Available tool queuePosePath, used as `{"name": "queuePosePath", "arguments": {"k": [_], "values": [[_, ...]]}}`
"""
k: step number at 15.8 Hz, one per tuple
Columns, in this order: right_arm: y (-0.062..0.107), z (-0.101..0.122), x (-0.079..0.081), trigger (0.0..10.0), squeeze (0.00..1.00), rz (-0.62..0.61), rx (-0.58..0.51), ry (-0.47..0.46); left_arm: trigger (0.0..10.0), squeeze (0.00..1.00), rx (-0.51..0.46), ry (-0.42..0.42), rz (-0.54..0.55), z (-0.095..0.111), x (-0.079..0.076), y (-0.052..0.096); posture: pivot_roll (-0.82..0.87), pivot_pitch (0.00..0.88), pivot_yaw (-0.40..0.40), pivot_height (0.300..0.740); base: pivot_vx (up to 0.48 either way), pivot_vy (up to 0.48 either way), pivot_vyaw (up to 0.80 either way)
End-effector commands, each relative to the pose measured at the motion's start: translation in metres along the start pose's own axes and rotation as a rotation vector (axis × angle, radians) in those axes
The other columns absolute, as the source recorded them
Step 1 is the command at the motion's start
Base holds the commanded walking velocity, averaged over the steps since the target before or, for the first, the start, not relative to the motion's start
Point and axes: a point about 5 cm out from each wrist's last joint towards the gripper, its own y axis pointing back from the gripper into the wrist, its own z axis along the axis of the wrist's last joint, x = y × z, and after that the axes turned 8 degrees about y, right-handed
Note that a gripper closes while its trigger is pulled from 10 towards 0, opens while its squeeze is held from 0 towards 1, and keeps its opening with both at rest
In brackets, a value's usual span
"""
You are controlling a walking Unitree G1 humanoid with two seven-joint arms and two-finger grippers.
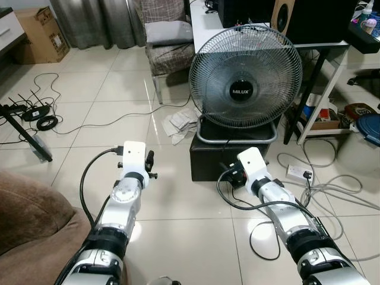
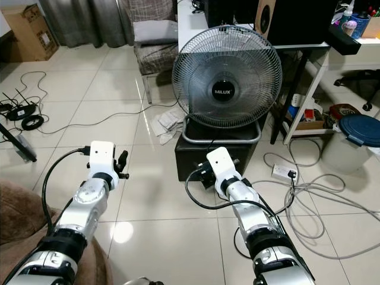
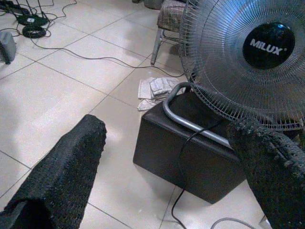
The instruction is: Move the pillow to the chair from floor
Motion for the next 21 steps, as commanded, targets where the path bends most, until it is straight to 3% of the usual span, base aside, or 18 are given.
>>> {"name": "queuePosePath", "arguments": {"k": [1,4,11,15,21], "values": [[0.003,-0.002,-0.002,10.0,0.0,-0.022,-0.008,-0.016,10.0,0.0,0.006,-0.01,0.012,-0.003,0.001,0.002,-0.17,0.0,0.106,0.735,0.0,0.0,0.0],[0.002,-0.002,0.001,10.0,0.0,-0.009,-0.01,-0.008,10.0,0.0,-0.013,-0.001,-0.013,-0.004,-0.003,0.004,-0.17,0.0,0.098,0.735,0.0,0.0,0.0],[-0.001,0.001,0.003,10.0,0.0,-0.019,-0.012,-0.022,10.0,0.0,-0.083,-0.1,0.003,0.006,-0.006,0.002,-0.17,0.0,0.107,0.735,0.0,0.0,0.0],[0.001,-0.002,0.008,10.0,0.0,0.001,-0.006,-0.022,10.0,0.0,-0.07,-0.095,-0.007,0.002,-0.008,0.005,-0.16,0.0,0.101,0.735,0.0,0.0,0.0],[-0.004,0.004,0.005,10.0,0.0,-0.001,-0.012,-0.014,10.0,0.0,-0.071,-0.112,-0.003,0.004,-0.008,0.003,-0.15,0.0,0.097,0.735,0.0,0.0,0.0]]}}
